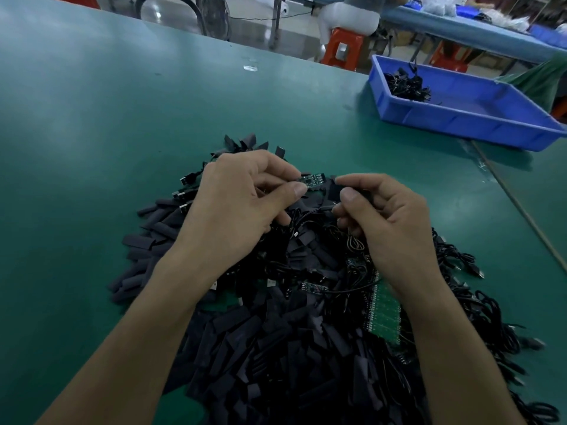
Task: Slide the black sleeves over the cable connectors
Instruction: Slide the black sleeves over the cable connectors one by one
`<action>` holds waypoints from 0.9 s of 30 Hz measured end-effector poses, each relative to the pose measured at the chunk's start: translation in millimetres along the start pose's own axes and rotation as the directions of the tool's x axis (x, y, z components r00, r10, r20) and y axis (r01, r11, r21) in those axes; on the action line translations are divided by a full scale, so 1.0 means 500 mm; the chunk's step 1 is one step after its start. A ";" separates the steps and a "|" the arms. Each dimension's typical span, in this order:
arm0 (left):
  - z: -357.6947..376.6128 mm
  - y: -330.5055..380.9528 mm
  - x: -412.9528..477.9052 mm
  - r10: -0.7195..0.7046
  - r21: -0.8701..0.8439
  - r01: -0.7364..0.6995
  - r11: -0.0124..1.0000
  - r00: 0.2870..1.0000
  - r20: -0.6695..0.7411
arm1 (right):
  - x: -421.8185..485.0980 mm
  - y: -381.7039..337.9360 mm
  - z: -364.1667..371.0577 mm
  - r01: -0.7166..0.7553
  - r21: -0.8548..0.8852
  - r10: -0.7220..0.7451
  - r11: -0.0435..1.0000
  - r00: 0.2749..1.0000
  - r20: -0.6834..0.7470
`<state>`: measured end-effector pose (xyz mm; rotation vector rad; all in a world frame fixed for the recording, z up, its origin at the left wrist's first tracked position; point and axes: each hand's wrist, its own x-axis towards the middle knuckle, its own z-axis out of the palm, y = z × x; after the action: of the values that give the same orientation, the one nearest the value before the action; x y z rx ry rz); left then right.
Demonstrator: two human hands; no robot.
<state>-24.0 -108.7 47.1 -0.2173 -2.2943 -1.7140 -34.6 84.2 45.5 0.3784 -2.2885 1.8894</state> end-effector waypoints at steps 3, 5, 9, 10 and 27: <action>0.001 0.000 0.001 -0.004 0.012 0.004 1.000 1.000 0.009 | 0.000 -0.004 -0.001 -0.011 0.036 0.010 0.999 1.000 0.011; 0.001 -0.001 0.002 -0.008 0.014 0.007 1.000 1.000 0.011 | 0.001 -0.006 -0.001 -0.014 0.042 0.013 0.999 1.000 0.028; 0.002 0.000 0.000 -0.013 0.015 0.012 1.000 1.000 0.021 | 0.003 -0.008 0.001 0.019 0.020 -0.019 1.000 1.000 0.013; 0.002 0.000 0.000 -0.016 0.014 0.016 1.000 1.000 0.024 | 0.004 -0.008 0.002 0.029 0.018 -0.029 0.999 1.000 0.004; -0.005 -0.002 0.002 -0.012 -0.017 0.013 1.000 0.996 0.092 | 0.013 -0.008 -0.005 0.064 0.029 -0.065 0.998 0.997 0.044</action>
<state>-24.9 -111.6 47.0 -0.2920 -2.3505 -1.7662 -39.6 85.1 51.7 0.4969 -2.2517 1.9023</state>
